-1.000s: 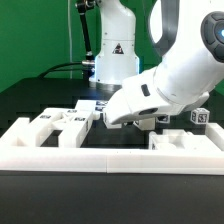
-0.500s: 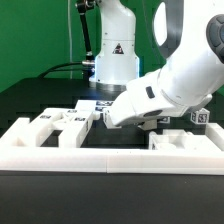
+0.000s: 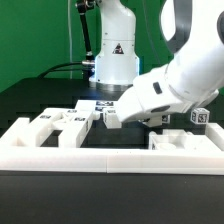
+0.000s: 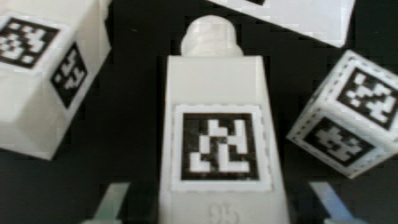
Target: Assemble chair
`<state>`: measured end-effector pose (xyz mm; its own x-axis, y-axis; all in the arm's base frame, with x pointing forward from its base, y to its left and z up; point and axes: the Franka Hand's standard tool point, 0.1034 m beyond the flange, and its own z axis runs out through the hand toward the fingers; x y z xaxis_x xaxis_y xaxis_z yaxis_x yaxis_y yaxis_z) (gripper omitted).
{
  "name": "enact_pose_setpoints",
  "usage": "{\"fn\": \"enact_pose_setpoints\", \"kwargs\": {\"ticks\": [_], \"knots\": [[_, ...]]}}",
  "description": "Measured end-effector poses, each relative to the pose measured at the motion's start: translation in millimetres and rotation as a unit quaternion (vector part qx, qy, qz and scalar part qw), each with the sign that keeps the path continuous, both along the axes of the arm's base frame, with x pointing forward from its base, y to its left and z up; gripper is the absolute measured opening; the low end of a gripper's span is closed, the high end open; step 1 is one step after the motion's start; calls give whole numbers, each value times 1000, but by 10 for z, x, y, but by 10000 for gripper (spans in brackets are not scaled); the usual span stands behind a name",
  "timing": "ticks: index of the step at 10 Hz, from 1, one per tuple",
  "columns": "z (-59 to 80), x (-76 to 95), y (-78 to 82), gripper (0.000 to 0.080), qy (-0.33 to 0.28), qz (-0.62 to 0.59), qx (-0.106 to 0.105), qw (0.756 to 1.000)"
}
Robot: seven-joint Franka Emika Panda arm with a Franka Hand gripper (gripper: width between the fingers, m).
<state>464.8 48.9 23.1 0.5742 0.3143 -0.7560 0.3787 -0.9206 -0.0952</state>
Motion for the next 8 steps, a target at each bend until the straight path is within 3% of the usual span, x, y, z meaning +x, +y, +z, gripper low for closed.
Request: {"fn": "enact_pose_setpoints", "kwargs": {"ticks": [2,4,7,8], "knots": [[286,113,51,291,-1,-8,2,1000],[473,190,-13,291,-11,-11,11,1000],[416,252,-4,291,-29,-7,19,999],[462,391,-17,291,-59,-5,29,998]]}}
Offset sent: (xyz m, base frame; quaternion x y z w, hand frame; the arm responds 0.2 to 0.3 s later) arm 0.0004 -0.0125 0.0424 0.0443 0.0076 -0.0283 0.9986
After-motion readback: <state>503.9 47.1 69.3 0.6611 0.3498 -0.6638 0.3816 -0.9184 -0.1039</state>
